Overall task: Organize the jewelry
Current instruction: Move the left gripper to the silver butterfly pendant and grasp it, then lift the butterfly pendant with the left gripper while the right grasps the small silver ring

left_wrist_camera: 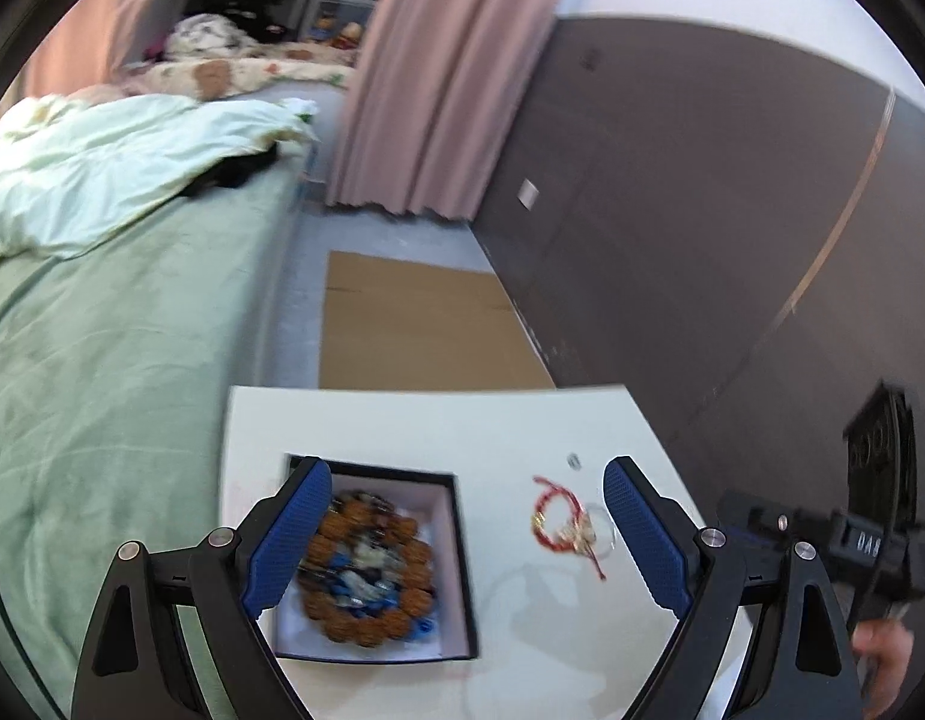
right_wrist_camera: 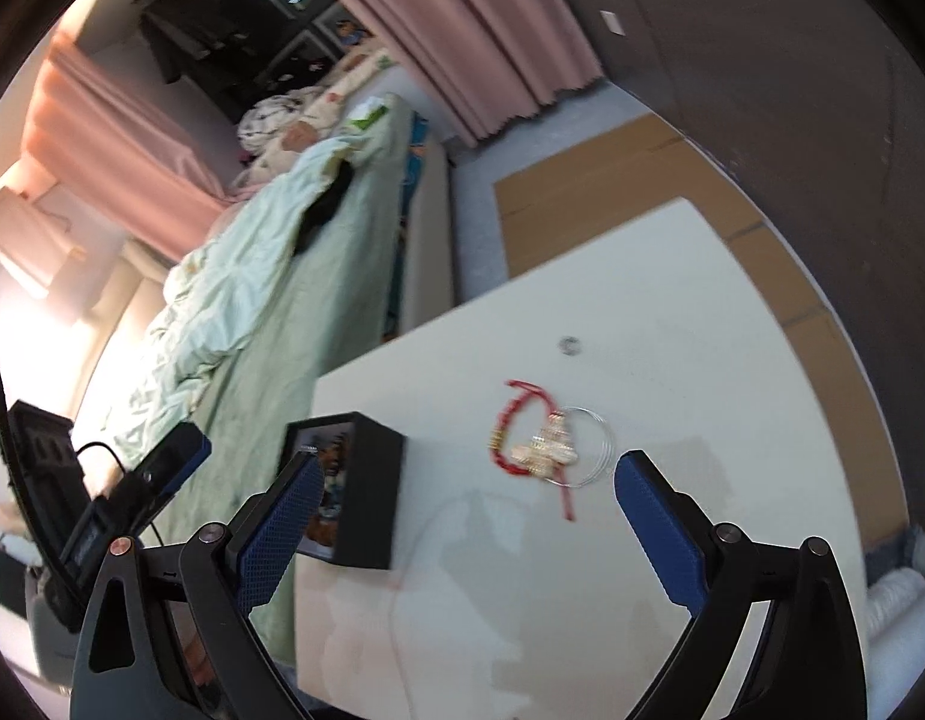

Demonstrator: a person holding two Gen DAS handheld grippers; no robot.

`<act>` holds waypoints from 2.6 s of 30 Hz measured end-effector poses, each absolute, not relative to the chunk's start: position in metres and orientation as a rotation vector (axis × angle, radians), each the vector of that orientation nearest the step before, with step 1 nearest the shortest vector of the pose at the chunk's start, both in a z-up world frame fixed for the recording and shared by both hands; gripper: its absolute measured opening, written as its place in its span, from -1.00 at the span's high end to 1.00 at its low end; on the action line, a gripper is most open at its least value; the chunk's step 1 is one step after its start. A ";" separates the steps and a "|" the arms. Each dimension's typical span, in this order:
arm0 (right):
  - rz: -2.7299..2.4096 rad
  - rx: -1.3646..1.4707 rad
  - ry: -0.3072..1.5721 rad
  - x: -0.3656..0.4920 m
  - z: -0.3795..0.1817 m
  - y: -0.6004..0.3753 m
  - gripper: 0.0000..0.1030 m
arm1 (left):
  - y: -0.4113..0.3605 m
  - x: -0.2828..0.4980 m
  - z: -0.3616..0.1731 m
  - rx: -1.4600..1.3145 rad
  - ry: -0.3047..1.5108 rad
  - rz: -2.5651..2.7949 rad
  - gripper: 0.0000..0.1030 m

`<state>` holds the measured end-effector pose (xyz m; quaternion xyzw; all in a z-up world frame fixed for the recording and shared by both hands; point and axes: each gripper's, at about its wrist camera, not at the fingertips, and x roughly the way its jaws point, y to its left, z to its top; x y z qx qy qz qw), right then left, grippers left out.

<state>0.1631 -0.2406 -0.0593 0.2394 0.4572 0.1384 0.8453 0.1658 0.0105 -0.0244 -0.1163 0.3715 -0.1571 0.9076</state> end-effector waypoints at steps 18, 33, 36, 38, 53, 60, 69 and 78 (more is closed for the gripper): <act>0.118 0.523 0.985 0.166 -0.071 -0.313 -0.54 | -0.111 0.189 -0.078 0.029 0.947 -0.575 0.15; 0.009 0.502 1.055 0.180 -0.083 -0.337 -0.54 | -0.152 0.212 -0.126 0.180 1.038 -0.523 0.36; 0.008 0.507 1.052 0.180 -0.082 -0.338 -0.54 | -0.155 0.217 -0.136 0.187 1.058 -0.498 0.61; 0.014 0.504 1.052 0.182 -0.082 -0.337 -0.54 | -0.153 0.217 -0.135 0.169 1.044 -0.491 0.88; 0.071 0.468 1.052 0.183 -0.081 -0.320 -0.53 | -0.131 0.210 -0.105 0.052 0.992 -0.509 1.00; 0.091 0.467 1.055 0.186 -0.085 -0.306 -0.52 | -0.112 0.206 -0.082 -0.020 0.954 -0.507 1.00; 0.121 0.436 1.080 0.214 -0.097 -0.268 0.00 | -0.073 0.210 -0.060 -0.104 0.904 -0.471 1.00; 0.124 0.384 1.065 0.247 -0.102 -0.232 0.20 | -0.025 0.224 -0.054 -0.188 0.887 -0.404 1.00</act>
